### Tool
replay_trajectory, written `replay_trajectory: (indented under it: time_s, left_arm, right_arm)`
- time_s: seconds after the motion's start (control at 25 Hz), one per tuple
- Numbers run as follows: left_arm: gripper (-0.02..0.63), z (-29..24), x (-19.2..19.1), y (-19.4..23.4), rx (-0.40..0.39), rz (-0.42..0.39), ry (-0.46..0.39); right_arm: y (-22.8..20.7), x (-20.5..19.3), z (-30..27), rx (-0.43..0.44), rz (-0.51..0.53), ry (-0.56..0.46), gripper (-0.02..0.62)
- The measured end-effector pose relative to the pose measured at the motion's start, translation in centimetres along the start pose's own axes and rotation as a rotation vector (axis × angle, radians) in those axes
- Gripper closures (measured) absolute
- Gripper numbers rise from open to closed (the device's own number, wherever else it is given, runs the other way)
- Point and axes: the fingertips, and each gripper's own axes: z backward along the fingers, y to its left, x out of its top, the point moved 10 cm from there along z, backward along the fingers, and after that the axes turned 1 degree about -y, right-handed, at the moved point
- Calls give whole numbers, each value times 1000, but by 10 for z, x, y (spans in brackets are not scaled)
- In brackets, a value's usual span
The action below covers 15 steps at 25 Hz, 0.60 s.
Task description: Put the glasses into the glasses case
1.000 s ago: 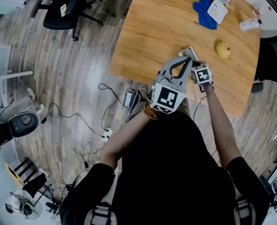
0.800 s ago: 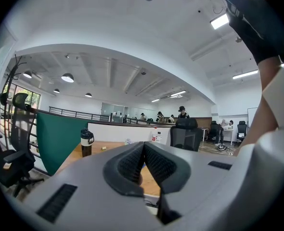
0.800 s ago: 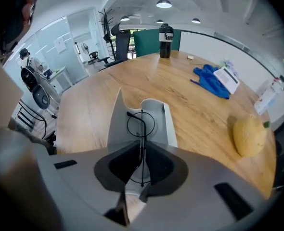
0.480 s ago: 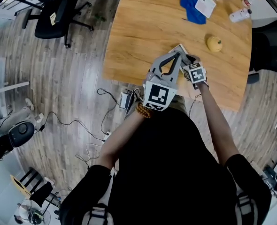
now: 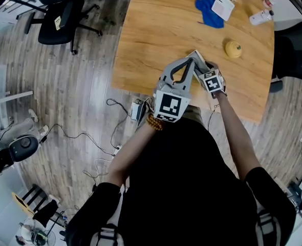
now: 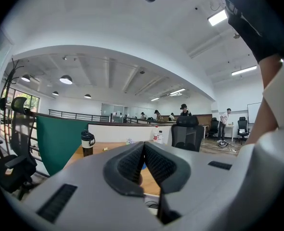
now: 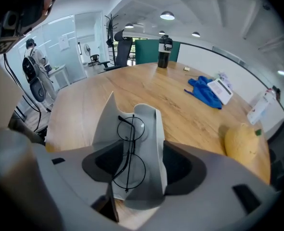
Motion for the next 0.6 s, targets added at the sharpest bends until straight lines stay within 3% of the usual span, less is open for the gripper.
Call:
replay_trajectory:
  time_s: [0.4, 0.6]
  left_arm:
    - [584, 0, -1, 2, 13, 10, 6]
    - [584, -3, -2, -2, 5, 11, 4]
  right_arm:
    - [-2, 2, 0, -13, -2, 4, 358]
    - [-6, 2, -2, -40, 12, 9, 407]
